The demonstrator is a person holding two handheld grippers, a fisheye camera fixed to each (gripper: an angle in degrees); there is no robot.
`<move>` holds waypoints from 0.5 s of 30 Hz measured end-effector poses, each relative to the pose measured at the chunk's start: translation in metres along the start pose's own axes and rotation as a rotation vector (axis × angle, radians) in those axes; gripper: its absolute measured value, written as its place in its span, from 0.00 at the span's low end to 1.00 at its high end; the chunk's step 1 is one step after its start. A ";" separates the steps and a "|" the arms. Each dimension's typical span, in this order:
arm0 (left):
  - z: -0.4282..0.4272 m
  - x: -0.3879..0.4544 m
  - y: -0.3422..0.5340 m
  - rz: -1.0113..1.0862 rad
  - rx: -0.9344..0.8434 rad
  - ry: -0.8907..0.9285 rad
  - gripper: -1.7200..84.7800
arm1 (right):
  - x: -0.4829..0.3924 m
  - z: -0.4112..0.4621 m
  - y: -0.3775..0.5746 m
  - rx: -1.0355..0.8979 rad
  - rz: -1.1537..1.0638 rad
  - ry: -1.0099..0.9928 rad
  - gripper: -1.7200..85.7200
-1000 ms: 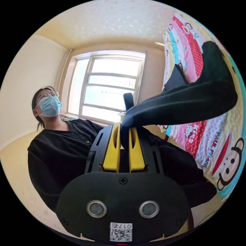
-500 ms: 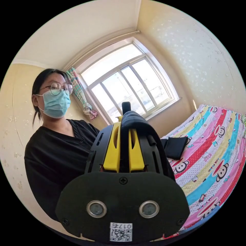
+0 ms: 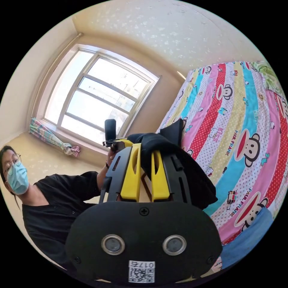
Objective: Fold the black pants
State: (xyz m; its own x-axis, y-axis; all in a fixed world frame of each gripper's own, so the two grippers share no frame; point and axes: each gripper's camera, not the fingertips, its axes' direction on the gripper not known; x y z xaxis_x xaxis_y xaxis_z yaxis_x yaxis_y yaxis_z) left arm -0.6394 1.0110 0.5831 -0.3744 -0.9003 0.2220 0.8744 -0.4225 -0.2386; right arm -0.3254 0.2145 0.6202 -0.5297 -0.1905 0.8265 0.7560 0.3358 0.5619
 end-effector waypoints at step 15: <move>0.160 -0.172 0.219 -0.565 -0.337 0.040 0.13 | 0.139 0.132 0.229 -0.242 0.540 -0.176 0.11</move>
State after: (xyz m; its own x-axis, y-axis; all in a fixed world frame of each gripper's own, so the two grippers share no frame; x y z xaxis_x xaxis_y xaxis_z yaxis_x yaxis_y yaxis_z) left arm -0.3340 1.0903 0.6438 -0.7645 -0.5309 0.3656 0.3981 -0.8349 -0.3801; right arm -0.2770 0.3871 0.8588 -0.0876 0.1101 0.9901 0.9900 0.1199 0.0743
